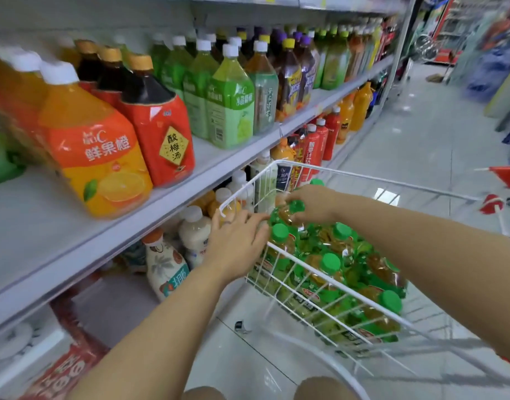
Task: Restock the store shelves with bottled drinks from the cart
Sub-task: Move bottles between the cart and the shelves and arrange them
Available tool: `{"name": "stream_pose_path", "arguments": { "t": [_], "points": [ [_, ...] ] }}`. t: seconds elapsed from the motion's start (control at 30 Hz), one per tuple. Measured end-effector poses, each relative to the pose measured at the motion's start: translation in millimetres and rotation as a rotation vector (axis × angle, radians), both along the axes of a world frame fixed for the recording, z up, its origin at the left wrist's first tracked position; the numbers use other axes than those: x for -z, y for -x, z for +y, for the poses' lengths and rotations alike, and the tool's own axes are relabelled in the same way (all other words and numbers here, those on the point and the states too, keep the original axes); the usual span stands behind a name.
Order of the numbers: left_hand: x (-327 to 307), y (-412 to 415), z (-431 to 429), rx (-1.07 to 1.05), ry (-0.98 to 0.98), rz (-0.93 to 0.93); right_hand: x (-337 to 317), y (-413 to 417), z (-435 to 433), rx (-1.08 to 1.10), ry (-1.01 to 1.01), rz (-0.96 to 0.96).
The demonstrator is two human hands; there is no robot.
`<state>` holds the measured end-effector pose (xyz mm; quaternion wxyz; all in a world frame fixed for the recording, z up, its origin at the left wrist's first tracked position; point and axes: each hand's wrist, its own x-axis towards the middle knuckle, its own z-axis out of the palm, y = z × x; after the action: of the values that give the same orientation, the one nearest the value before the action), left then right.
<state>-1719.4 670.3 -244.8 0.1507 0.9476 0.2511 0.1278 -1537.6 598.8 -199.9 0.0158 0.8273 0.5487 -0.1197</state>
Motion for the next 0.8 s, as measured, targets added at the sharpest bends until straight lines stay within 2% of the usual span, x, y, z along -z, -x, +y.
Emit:
{"name": "stream_pose_path", "arguments": {
  "t": [0.17, 0.27, 0.43, 0.57, 0.67, 0.8],
  "points": [
    [-11.4, 4.7, 3.9, 0.061, 0.019, 0.078, 10.4, 3.5, 5.3, 0.084, -0.023, -0.012],
    [-7.9, 8.5, 1.5, 0.065, -0.016, 0.064, 28.0, 7.0, 1.1, 0.182, -0.156, -0.004],
    [-2.1, 9.3, -6.3, 0.037, 0.032, 0.054, 48.2, 16.4, -8.1, 0.314, -0.378, 0.067],
    [1.2, 14.3, -12.5, 0.021, 0.042, 0.044, 46.6, 22.2, -16.7, 0.3, -0.396, -0.046],
    [2.8, 18.6, -16.1, 0.022, 0.042, 0.041, 26.1, 31.8, -21.1, 0.312, -0.566, -0.018],
    [4.1, 17.2, -14.9, 0.008, 0.077, 0.024, -51.7, 35.9, -26.2, 0.298, -0.898, 0.152]
  ]
}}
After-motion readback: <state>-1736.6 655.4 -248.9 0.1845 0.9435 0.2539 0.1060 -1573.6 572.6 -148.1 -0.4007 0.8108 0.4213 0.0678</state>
